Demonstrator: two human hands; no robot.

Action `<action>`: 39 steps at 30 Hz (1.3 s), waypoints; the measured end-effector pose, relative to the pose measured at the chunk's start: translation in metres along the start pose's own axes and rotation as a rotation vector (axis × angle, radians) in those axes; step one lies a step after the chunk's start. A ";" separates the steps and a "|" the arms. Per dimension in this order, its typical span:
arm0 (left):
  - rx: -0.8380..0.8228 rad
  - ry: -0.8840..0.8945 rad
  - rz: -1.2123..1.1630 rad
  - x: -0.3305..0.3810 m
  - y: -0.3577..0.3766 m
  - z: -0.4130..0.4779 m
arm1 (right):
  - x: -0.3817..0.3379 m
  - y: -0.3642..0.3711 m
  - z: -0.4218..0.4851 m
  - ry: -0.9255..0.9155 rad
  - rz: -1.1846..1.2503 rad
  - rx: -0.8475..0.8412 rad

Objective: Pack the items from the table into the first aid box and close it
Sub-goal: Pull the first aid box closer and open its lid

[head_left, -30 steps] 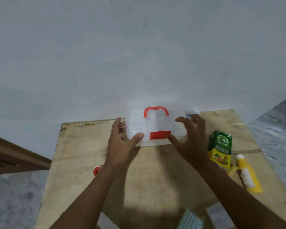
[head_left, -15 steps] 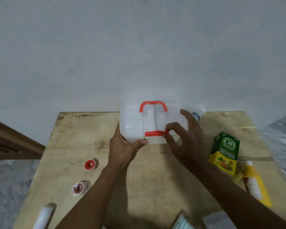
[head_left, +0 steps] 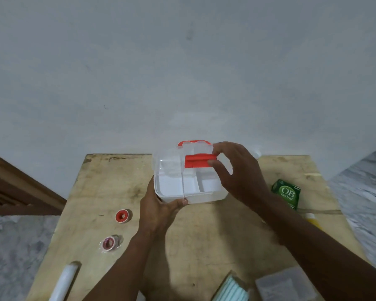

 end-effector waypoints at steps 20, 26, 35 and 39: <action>-0.106 0.064 0.143 -0.005 -0.012 0.000 | 0.027 0.001 0.096 0.072 -0.170 0.358; -0.137 0.083 0.137 -0.003 -0.016 -0.006 | 0.027 -0.004 0.098 0.091 -0.194 0.334; -0.314 0.051 0.072 0.005 -0.020 -0.007 | 0.016 -0.005 0.087 0.191 -0.270 0.313; -0.366 0.049 0.017 0.012 -0.028 -0.008 | 0.017 -0.006 0.068 0.219 -0.302 0.318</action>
Point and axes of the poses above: each hand's wrist, its own z-axis towards the middle knuckle, its own y-axis out of the palm, x = y × z, the point moved 4 cm from there along z, towards the middle knuckle, and after that the axes turned 7 degrees about y, right-handed, at the moved point
